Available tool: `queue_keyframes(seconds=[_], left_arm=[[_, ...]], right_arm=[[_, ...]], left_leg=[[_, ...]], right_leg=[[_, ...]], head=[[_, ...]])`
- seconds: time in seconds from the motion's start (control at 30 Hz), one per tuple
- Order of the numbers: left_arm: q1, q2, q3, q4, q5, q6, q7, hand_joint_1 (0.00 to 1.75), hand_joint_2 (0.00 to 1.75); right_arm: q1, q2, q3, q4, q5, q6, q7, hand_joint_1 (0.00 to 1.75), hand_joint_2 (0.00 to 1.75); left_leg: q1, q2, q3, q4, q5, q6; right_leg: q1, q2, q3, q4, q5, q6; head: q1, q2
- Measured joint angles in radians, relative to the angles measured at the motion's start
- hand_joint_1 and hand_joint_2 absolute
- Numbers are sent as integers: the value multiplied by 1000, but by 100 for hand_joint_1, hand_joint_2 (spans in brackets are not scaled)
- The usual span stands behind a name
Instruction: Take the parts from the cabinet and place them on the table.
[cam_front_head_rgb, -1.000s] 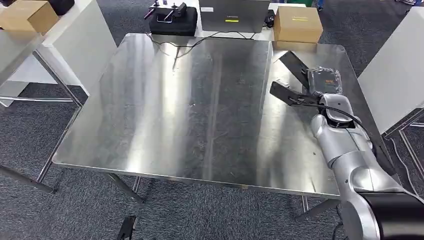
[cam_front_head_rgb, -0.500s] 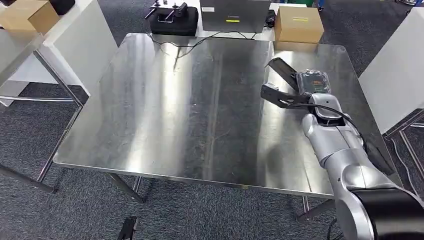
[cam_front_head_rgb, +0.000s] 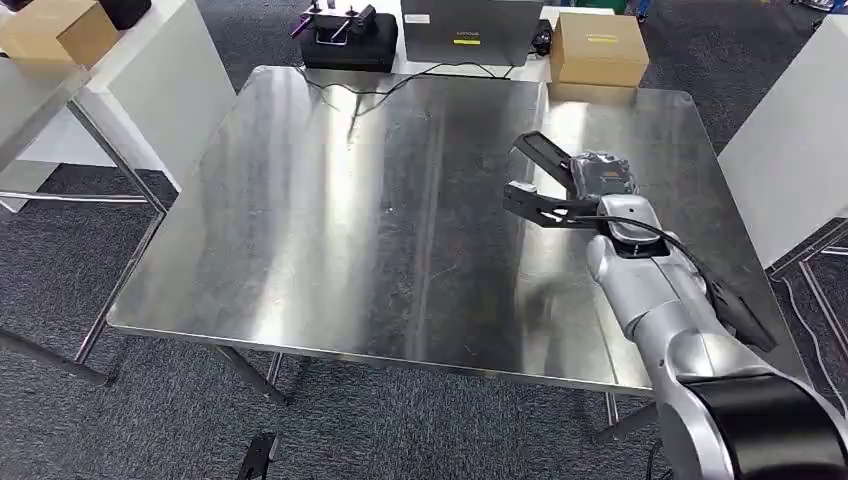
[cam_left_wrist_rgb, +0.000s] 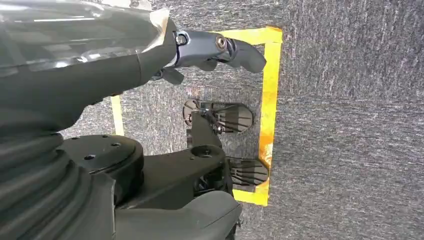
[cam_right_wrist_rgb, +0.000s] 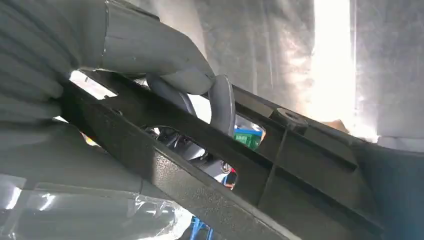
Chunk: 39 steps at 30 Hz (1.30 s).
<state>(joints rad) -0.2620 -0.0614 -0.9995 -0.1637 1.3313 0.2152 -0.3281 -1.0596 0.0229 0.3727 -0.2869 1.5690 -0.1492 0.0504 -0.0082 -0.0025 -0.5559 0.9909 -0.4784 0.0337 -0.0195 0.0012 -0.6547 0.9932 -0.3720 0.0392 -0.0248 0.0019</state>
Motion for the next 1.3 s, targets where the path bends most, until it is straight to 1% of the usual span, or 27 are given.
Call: queue_keyframes(seconds=[0.17, 0.27, 1.03, 1.1, 1.17, 1.3], left_arm=[[0, 1, -4, 0, -14, -3, 9, 0, 175], [0, 1, -5, 0, -13, 6, 16, 0, 175], [0, 1, -5, 0, -11, 15, 22, 0, 175], [0, 1, -5, 0, -10, 17, 21, 0, 175], [0, 2, -4, 0, -7, 19, 20, 0, 175], [0, 1, -4, 0, 2, 26, 20, 0, 175]], right_arm=[[4, -1, 0, 5, 0, 2, 0, 0, 0], [4, -2, 0, 9, 0, 4, 0, 0, 0], [9, -12, 0, 11, -1, 8, -4, 0, 0], [9, -12, -1, 11, -13, -6, -11, 0, 0], [8, -12, -10, 11, -32, -35, -29, 0, 0], [0, -11, -42, -2, -67, -112, -94, 0, 0]], left_leg=[[0, 0, 0, 0, 0, 0], [0, 0, 0, 0, 0, 0], [0, 0, 0, 0, 0, 0], [0, 0, 0, 0, 0, 0], [0, 0, 0, 0, 0, 0], [0, 0, 0, 0, 0, 0]], right_leg=[[0, 0, 0, 0, 0, 0], [0, 0, 0, 0, 0, 0], [0, 0, 0, 0, 0, 0], [0, 0, 0, 0, 0, 0], [0, 0, 0, 0, 0, 0], [0, 0, 0, 0, 0, 0]], head=[[0, 0], [0, 0], [0, 0], [0, 0], [0, 0], [0, 0]])
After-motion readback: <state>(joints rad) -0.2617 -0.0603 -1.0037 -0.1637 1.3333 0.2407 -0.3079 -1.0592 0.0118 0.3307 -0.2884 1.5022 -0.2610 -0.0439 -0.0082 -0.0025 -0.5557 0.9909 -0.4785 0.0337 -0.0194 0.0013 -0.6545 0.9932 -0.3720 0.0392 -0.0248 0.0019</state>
